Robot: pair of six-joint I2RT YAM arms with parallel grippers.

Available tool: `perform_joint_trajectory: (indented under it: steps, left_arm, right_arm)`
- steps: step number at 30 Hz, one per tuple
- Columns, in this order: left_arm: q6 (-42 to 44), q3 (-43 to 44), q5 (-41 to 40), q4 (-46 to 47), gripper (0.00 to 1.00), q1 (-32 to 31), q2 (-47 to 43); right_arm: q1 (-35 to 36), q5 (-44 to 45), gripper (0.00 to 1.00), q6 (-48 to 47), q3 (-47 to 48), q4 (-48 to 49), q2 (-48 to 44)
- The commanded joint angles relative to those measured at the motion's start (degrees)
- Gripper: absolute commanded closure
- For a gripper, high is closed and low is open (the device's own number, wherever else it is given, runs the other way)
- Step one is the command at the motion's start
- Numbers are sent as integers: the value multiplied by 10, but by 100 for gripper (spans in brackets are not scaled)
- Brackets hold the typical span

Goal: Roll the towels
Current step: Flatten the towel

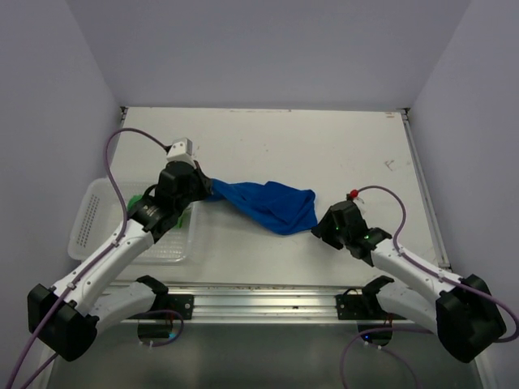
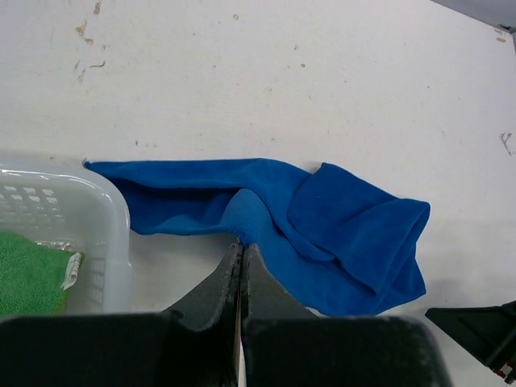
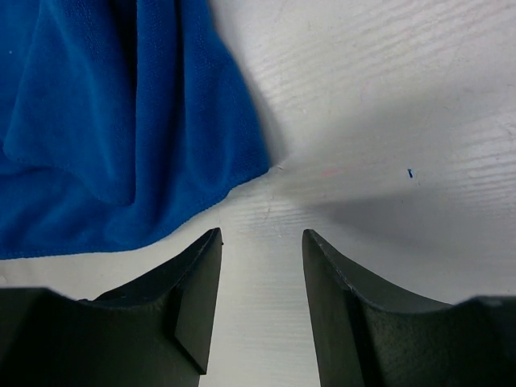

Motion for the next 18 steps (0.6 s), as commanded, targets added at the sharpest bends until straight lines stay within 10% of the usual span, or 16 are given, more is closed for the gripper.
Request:
perform_joint_trajectory:
  steps: [1, 18]
  left_arm:
    - [15, 5, 7, 4, 100, 2, -19]
    - [33, 0, 4, -14, 100, 2, -33]
  right_arm:
    - [-5, -12, 52, 0, 12, 67, 22]
    - [-18, 21, 53, -29, 57, 138, 145]
